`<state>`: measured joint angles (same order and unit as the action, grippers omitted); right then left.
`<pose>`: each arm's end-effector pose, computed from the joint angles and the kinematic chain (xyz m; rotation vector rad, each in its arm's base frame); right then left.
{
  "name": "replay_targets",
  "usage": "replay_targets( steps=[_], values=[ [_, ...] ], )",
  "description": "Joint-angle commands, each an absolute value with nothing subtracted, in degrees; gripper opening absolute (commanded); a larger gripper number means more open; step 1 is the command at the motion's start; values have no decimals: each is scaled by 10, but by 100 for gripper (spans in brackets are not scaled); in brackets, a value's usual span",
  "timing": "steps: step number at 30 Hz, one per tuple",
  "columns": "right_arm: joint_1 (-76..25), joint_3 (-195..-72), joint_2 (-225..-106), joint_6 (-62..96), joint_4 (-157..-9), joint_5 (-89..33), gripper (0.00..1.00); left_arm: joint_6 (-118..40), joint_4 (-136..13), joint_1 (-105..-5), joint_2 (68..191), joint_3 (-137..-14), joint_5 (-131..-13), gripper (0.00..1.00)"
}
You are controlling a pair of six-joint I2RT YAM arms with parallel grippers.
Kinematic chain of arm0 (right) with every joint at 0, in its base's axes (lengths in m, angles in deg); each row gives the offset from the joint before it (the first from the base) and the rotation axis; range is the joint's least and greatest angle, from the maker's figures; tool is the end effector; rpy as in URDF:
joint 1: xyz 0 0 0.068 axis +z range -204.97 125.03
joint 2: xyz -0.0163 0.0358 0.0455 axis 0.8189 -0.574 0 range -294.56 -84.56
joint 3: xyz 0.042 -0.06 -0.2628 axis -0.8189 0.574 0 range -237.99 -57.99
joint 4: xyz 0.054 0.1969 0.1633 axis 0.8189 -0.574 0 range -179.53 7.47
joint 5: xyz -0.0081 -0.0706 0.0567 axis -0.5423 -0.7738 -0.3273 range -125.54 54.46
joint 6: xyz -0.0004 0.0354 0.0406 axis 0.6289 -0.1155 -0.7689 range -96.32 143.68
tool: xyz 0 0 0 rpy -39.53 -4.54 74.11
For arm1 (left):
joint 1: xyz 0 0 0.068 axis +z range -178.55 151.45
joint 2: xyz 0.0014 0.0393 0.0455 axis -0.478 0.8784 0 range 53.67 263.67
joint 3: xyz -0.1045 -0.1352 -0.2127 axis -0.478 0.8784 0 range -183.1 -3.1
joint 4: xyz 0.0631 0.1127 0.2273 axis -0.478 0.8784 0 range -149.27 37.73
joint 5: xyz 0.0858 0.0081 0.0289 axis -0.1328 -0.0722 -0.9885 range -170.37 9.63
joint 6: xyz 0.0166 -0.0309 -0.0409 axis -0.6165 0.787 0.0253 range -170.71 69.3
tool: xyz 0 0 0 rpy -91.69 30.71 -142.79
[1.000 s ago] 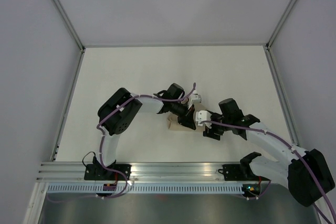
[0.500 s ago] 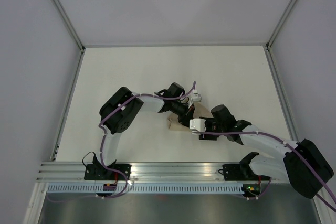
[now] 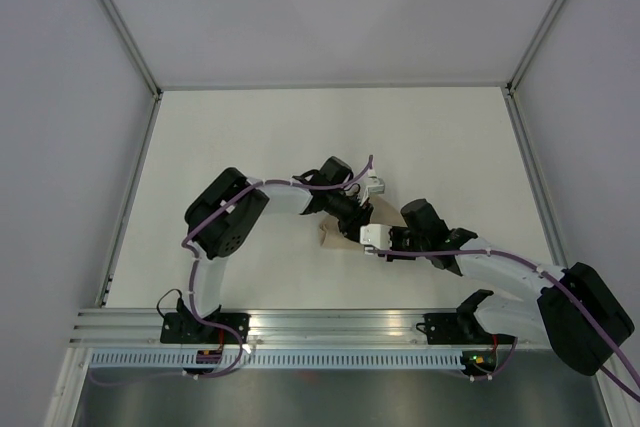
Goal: Fold the napkin, place the utensils inside, and roll it up
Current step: Roll the napkin with the utensil
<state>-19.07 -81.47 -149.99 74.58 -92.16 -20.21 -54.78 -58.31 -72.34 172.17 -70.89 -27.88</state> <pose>0.1564 0.1248 0.1496 -1.7569 1.6915 0.2142 0.2742 -0.3020 0.1189 1.3801 2.0728 -1.4279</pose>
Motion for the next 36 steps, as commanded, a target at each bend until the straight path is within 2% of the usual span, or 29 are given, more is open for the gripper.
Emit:
replay_targets(
  steps=[1,10,13,20,24,32,36],
  values=[
    [-188,-817,-1512,737,-956,-207,10,-544,-586,-721,1674,-697,-333,45],
    [-188,-858,-1548,732,-1012,-189,7,-519,-702,-688,1567,-615,-408,48],
    [-188,-880,-1575,729,-1038,-178,6,-495,-753,-668,1512,-563,-465,48],
    [-194,-948,-1661,722,-1104,-145,4,-465,-911,-659,1360,-433,-686,51],
    [-214,-1012,-1738,723,-1147,-115,4,-452,-969,-659,1284,-377,-747,52],
    [-258,-1133,-1877,721,-1254,-70,3,-491,-986,-670,1149,-312,-788,53],
    [-270,-1196,-1950,719,-1291,-57,2,-555,-945,-705,1136,-316,-797,54]
  ],
)
